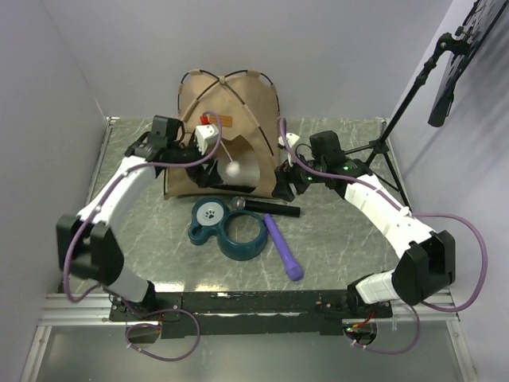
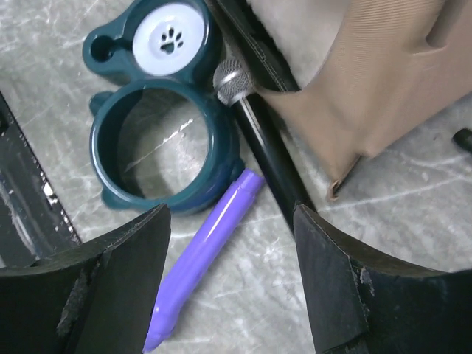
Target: Set up the pet tent
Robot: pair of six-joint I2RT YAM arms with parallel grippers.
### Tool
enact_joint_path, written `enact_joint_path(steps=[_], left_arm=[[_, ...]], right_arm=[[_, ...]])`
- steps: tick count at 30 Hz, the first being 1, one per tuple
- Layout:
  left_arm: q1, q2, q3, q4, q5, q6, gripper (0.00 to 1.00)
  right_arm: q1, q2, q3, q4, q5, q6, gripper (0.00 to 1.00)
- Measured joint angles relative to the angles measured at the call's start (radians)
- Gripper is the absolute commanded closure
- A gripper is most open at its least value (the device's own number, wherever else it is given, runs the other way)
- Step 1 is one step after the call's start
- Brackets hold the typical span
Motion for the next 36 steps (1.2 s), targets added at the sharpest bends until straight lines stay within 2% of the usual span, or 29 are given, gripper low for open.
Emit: enact_joint_path(steps=[6,14,18,21,31,36], left_arm=[[-0.007,-0.186,-0.065,-0.127,0.049,0.150,0.08],[-0.011,-0.307,-0.202,-0.221,0.040,0.171,0.08],[-0.011,-0.329,-0.224,-0.227,0.040,0.136,0.08],[-0.011,-0.339,-0.228,-0.224,0.037,0.100,0.08],[-0.011,-0.416,-0.268,-0.198,0.002,0.019,0.07],[-0.011,-0.468,-0.301,-0.197,-0.008,-0.017,0.07]], right_arm=[[-0.043,-0.074,-0.051,-0.064,0.010,-0.020,0.26],[-0.285,-0.175,-0.147,-0.148,0.154,-0.167,0.28],[-0.395,-0.090,-0.155,-0.134,0.262,-0.262,0.29],[-0.429,0.015,-0.146,-0.106,0.320,-0.311,0.28],[-0.439,0.300,-0.072,0.081,0.426,-0.421,0.27],[-0.439,0.395,-0.048,0.127,0.446,-0.457,0.31]])
